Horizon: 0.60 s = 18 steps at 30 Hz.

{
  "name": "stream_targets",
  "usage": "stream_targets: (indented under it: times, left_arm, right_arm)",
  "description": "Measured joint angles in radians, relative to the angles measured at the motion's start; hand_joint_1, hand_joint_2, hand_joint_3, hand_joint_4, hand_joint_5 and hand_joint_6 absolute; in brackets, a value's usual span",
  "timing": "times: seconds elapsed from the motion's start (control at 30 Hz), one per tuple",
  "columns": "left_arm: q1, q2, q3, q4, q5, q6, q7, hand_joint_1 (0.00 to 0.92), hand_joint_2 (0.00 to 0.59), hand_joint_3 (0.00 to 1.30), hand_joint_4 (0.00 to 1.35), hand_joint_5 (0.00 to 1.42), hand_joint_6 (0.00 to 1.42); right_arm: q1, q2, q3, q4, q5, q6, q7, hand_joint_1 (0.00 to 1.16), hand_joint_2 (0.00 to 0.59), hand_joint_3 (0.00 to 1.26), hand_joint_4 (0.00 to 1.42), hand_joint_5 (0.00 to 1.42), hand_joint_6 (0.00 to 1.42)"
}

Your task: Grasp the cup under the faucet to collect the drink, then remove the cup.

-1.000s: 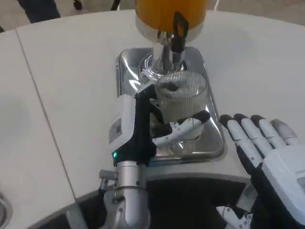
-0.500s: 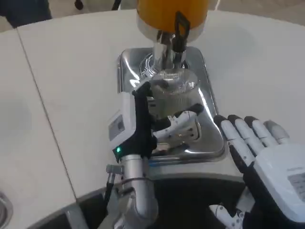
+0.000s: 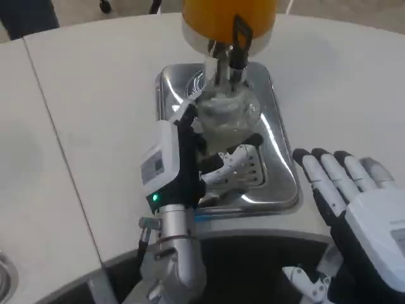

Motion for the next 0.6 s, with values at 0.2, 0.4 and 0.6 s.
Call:
stream_targets:
  times: [0.2, 0.4, 0.6]
  left_arm:
    - [0.009, 0.009, -0.014, -0.031, -0.002, -0.012, -0.006, 0.440, 0.080, 0.23, 0.14, 0.57, 0.60]
    - [0.021, 0.028, -0.014, -0.080, -0.010, -0.025, -0.040, 0.444, 0.065, 0.16, 0.05, 0.43, 0.39]
    - [0.116, 0.096, 0.002, -0.229, -0.020, -0.026, -0.099, 0.439, 0.060, 0.15, 0.03, 0.40, 0.36]
  right_arm:
    - [-0.008, -0.004, 0.001, 0.024, 0.015, 0.001, 0.000, 0.37, 0.410, 0.00, 0.00, 0.00, 0.00]
    - [-0.035, 0.004, 0.018, 0.040, 0.015, 0.009, 0.000, 0.38, 0.411, 0.00, 0.00, 0.00, 0.00]
    - [-0.056, 0.016, 0.037, 0.043, 0.028, 0.019, 0.000, 0.38, 0.412, 0.00, 0.00, 0.00, 0.00]
